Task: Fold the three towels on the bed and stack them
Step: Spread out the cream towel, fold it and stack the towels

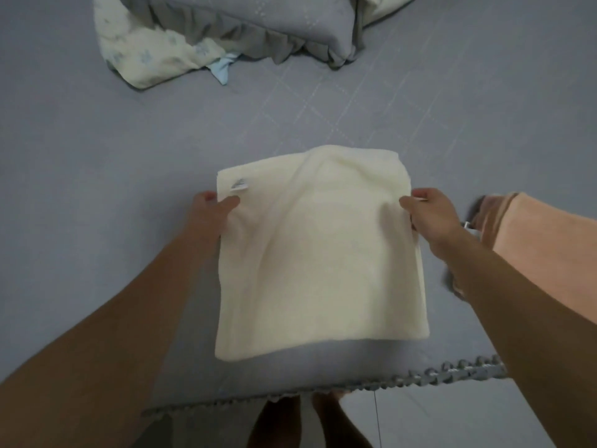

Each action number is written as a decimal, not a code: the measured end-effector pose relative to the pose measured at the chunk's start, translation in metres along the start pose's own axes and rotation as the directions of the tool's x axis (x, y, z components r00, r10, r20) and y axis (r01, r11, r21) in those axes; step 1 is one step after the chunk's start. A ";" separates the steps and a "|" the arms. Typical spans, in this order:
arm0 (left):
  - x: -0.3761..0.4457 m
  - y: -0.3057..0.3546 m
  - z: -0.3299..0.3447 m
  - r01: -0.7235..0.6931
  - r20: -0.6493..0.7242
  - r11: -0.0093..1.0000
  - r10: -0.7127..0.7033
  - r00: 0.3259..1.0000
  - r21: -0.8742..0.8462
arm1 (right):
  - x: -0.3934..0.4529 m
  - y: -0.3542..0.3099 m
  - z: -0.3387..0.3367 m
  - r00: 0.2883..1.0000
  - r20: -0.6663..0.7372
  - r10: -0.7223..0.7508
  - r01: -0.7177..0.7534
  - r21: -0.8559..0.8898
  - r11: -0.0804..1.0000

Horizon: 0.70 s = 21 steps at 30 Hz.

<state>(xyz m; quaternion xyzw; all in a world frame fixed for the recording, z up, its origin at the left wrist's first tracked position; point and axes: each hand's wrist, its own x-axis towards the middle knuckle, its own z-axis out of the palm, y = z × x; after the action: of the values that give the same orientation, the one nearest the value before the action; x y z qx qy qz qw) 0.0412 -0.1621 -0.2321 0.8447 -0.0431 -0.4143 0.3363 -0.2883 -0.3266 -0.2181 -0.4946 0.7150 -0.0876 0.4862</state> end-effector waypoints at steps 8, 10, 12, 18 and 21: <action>0.049 0.029 -0.013 -0.225 -0.056 0.970 0.220 0.974 -0.092 | 0.036 -0.041 0.022 0.984 -0.158 -0.084 0.114 0.189 0.975; 0.052 0.029 -0.021 -0.226 -0.142 0.955 0.200 0.969 -0.194 | 0.028 -0.036 0.017 0.967 -0.206 -0.149 0.196 0.231 0.953; 0.055 0.024 -0.023 -0.190 -0.145 0.957 0.161 0.976 -0.218 | 0.020 -0.023 0.009 0.946 -0.261 -0.193 0.255 0.231 0.939; 0.064 0.021 -0.005 -0.086 0.052 0.979 0.077 0.996 0.186 | 0.032 0.011 0.009 0.992 -0.116 -0.052 0.047 -0.038 0.998; 0.065 0.037 -0.001 -0.145 -0.005 0.977 0.148 0.989 0.157 | 0.043 -0.003 0.014 0.984 -0.154 -0.093 0.092 -0.012 0.996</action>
<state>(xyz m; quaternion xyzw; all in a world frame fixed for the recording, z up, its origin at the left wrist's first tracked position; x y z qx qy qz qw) 0.0922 -0.2128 -0.2532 0.8664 -0.1347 -0.3765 0.2991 -0.2773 -0.3572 -0.2490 -0.5202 0.7269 -0.1464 0.4238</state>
